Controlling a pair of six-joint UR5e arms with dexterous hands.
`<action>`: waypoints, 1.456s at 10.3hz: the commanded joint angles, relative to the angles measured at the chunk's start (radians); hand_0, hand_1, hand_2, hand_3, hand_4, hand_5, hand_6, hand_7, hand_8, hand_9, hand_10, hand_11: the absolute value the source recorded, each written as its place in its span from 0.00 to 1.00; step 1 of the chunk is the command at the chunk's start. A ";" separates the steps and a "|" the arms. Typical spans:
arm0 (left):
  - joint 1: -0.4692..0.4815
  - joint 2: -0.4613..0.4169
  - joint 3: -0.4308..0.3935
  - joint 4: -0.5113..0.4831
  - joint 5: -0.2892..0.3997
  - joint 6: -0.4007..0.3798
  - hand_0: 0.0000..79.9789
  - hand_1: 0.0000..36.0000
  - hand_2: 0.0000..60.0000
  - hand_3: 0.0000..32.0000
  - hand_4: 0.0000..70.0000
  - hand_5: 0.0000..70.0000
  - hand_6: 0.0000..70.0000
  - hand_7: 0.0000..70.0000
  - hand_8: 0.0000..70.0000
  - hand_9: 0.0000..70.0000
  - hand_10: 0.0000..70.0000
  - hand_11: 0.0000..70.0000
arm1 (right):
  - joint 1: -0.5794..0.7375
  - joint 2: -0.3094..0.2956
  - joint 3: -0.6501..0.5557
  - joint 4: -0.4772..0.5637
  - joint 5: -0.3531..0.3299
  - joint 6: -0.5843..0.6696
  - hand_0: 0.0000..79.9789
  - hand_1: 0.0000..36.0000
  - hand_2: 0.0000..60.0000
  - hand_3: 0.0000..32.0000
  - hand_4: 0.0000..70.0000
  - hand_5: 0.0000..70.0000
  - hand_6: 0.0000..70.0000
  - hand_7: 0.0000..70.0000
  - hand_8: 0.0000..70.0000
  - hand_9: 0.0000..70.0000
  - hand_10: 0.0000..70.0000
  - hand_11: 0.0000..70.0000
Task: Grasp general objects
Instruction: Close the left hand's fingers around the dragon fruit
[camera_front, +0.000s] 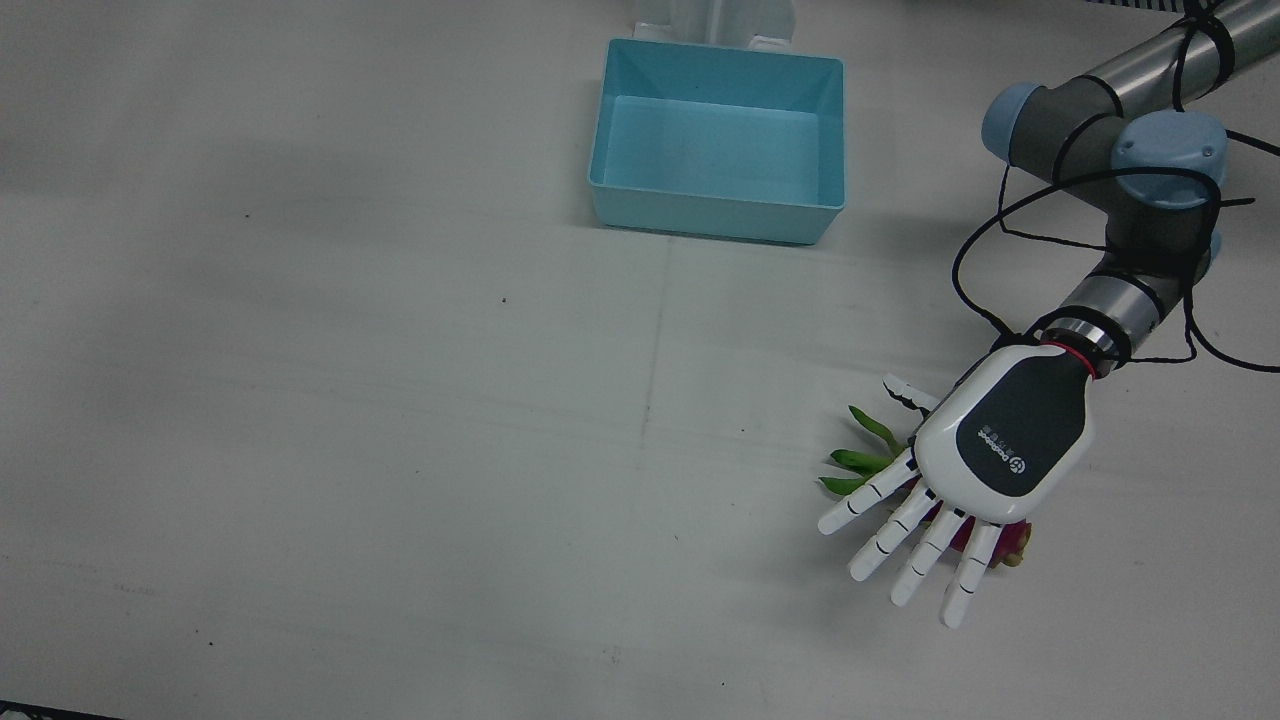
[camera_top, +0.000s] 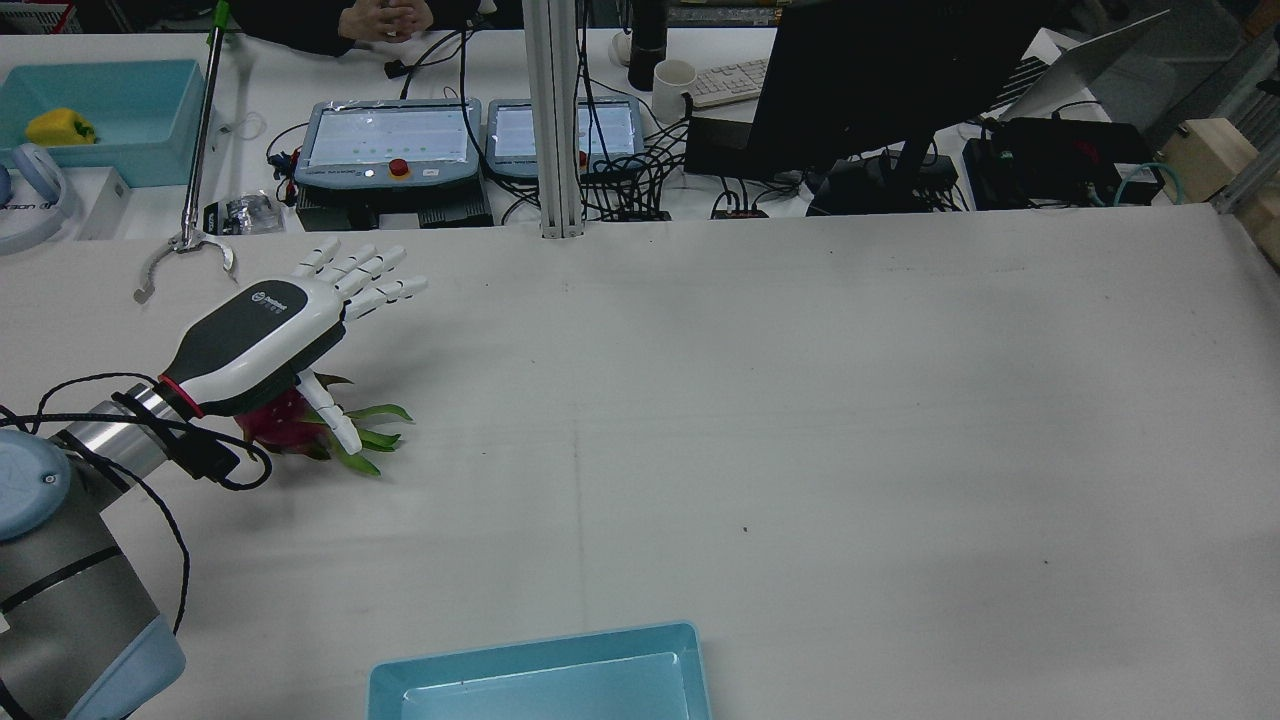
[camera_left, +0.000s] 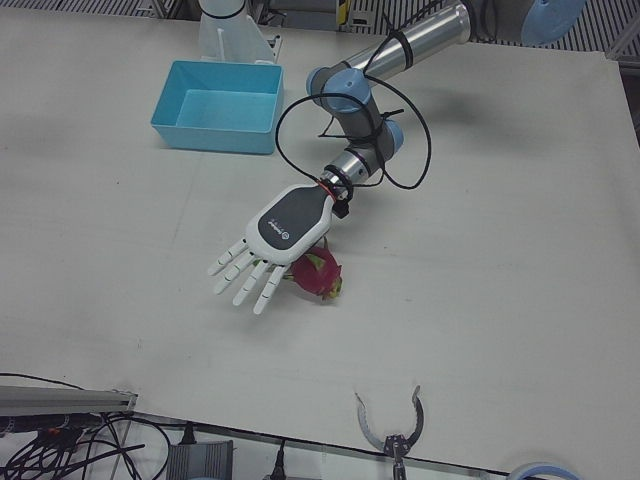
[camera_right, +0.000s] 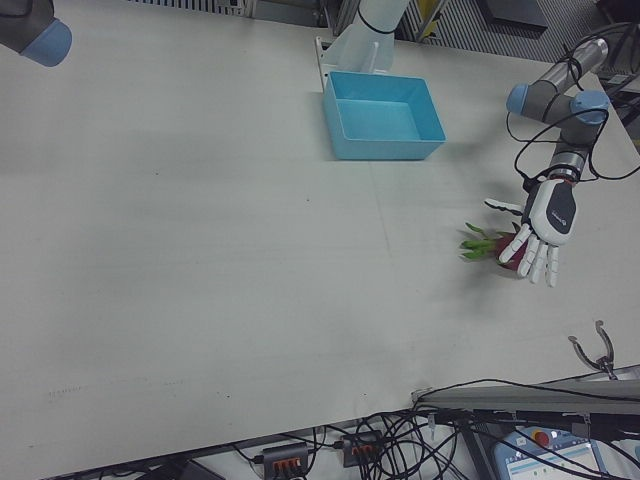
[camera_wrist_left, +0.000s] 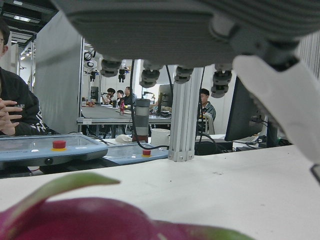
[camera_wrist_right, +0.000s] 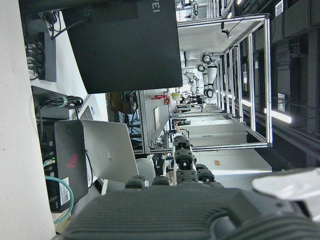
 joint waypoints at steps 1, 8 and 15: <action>-0.011 0.004 0.071 -0.001 0.001 0.031 0.63 0.36 0.00 0.39 0.00 0.16 0.00 0.12 0.17 0.05 0.03 0.06 | 0.000 0.000 -0.001 0.000 0.000 0.000 0.00 0.00 0.00 0.00 0.00 0.00 0.00 0.00 0.00 0.00 0.00 0.00; -0.082 0.012 -0.077 0.216 0.058 0.145 0.58 0.20 0.00 0.52 0.00 0.12 0.00 0.08 0.21 0.04 0.00 0.00 | 0.000 0.000 0.003 0.000 0.000 0.000 0.00 0.00 0.00 0.00 0.00 0.00 0.00 0.00 0.00 0.00 0.00 0.00; -0.060 0.011 -0.002 0.191 0.050 0.376 0.58 0.23 0.00 0.64 0.00 0.14 0.00 0.08 0.20 0.03 0.00 0.00 | 0.000 0.000 0.003 0.000 0.002 0.000 0.00 0.00 0.00 0.00 0.00 0.00 0.00 0.00 0.00 0.00 0.00 0.00</action>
